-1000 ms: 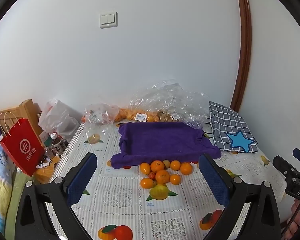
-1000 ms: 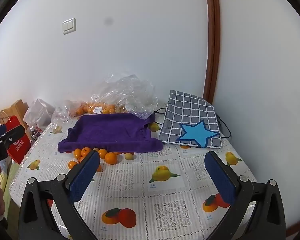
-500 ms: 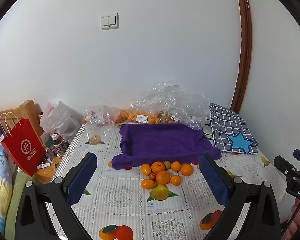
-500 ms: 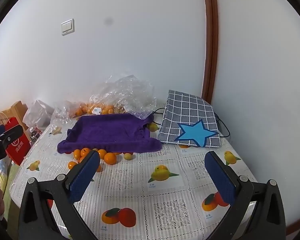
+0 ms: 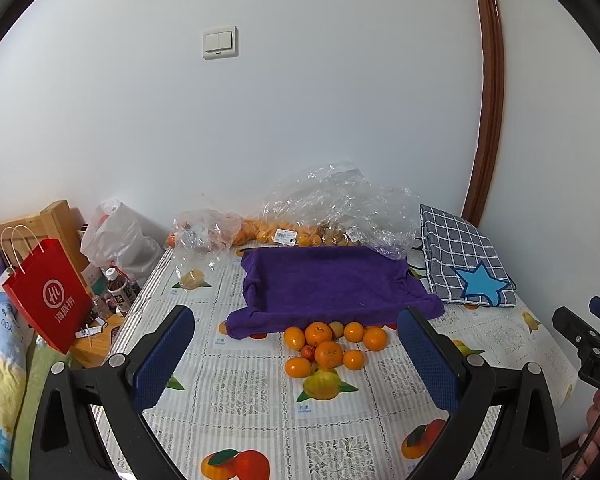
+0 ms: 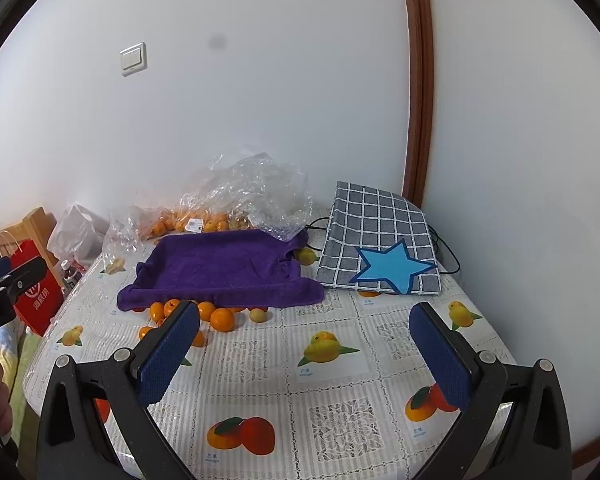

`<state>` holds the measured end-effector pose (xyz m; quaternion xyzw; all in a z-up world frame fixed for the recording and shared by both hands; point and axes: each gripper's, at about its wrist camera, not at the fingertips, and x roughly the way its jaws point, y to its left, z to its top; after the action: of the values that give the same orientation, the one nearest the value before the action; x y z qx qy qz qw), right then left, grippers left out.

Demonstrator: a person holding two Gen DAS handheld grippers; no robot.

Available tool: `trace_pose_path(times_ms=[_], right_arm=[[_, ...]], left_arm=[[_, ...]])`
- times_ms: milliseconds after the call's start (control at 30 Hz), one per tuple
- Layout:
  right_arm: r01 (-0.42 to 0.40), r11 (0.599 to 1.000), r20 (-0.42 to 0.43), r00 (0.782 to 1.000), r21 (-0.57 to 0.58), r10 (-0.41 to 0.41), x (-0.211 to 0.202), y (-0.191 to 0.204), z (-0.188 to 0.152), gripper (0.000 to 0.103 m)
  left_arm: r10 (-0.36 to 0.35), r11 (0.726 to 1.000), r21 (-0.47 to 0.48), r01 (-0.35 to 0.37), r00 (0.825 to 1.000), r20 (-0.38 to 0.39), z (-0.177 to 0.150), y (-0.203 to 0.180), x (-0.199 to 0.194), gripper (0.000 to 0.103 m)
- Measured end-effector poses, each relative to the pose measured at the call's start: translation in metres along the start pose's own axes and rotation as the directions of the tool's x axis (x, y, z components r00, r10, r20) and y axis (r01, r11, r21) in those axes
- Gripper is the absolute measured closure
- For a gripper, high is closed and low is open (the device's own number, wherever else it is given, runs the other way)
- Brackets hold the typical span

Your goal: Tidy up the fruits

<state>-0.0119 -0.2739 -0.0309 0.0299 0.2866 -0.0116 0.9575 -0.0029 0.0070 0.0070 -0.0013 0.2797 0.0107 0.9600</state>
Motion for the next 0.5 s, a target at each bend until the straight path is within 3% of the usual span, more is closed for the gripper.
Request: trace_pose_path(times_ms=[500], right_arm=[[-0.006, 1.0, 0.009, 1.0, -0.01, 0.006, -0.0072, 0.0041, 0.001, 0.0]], left_arm=[[0.002, 1.0, -0.005, -0.002, 1.0, 0.005, -0.003, -0.003, -0.0012, 0.0]])
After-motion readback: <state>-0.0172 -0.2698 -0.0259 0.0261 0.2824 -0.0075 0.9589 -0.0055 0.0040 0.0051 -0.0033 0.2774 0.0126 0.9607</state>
